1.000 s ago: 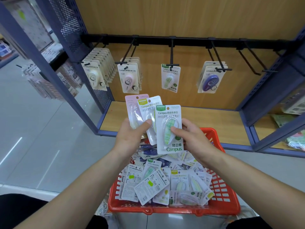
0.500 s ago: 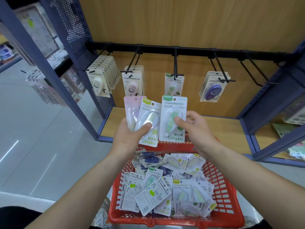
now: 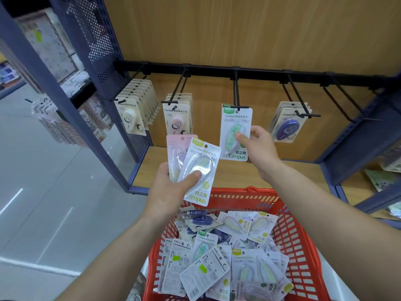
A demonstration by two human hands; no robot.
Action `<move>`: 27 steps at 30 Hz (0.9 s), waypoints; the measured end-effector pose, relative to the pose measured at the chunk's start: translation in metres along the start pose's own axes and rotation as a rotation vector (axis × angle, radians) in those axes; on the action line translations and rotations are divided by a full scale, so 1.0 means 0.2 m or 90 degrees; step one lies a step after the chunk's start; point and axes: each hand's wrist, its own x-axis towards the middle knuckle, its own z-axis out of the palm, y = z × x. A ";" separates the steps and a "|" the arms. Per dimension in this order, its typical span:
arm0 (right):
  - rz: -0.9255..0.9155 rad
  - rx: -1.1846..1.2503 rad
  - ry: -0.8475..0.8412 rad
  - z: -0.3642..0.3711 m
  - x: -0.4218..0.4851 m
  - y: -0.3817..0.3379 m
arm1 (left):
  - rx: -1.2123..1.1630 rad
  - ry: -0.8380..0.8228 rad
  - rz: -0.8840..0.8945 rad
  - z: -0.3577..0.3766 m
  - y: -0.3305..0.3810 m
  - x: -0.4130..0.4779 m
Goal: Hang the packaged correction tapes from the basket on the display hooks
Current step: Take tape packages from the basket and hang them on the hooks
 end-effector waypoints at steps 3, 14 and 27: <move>-0.006 -0.006 0.001 0.00 0.00 0.03 | -0.014 -0.002 -0.003 0.00 0.00 0.01; 0.073 -0.260 0.103 0.01 0.07 0.01 | -0.031 -0.014 0.011 0.02 0.02 0.02; 0.100 -0.042 -0.189 -0.30 -0.47 -0.14 | -0.029 -0.115 0.059 0.36 0.19 -0.07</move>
